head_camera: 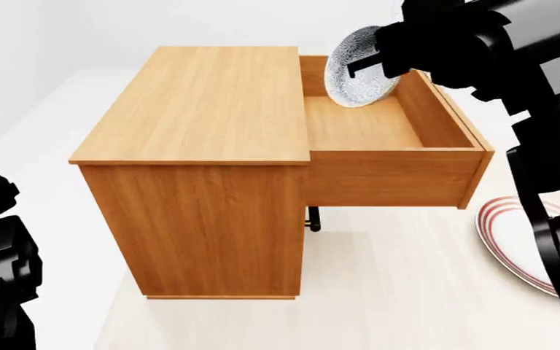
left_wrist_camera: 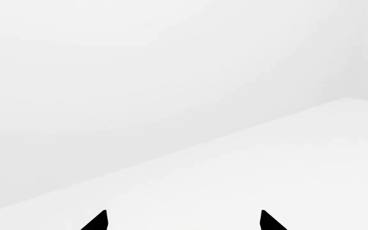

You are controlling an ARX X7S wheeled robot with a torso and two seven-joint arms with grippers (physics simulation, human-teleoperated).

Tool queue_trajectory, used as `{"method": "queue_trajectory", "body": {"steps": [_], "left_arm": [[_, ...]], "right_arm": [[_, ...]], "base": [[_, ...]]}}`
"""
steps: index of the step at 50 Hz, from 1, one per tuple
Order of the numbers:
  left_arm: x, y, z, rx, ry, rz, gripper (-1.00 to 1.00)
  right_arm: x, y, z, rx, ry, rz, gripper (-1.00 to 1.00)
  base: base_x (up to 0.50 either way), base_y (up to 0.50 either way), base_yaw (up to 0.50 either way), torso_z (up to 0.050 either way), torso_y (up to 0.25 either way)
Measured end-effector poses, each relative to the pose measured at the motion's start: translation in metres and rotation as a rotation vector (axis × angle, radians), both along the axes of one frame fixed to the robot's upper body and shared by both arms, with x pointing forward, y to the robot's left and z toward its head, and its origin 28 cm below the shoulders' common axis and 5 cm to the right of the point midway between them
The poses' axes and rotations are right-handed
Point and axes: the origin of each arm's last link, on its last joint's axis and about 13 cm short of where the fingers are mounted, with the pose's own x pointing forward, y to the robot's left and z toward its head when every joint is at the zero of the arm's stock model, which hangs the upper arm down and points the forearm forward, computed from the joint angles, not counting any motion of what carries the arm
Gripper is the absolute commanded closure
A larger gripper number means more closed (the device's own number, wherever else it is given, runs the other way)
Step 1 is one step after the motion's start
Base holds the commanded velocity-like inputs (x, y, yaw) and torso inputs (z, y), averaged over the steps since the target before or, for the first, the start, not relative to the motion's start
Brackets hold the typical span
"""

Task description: Open the top drawer of the cabinet and put the bowl in it.

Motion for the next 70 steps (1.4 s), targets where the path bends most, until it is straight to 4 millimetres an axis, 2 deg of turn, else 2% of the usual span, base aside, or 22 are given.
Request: {"method": "queue_trajectory", "body": {"steps": [27,53,70], "left_arm": [[-0.001,0.0,-0.001,-0.003,0.001,0.0,-1.0],[-0.001,0.0,-0.002,-0.006,0.001,-0.002,-1.0],[-0.001,-0.001,-0.003,-0.005,0.002,-0.002,-1.0]], "right_arm": [[0.009,0.0,-0.02,0.15,0.114,0.012,1.0],[0.02,0.002,-0.046,0.154,0.161,0.0,1.0],[0.025,0.0,-0.052,0.153,0.164,-0.014,1.0]], "base": [[0.0,0.0,0.0,0.0,0.0],[0.0,0.0,0.0,0.0,0.0],[0.0,0.0,0.0,0.0,0.0]]}}
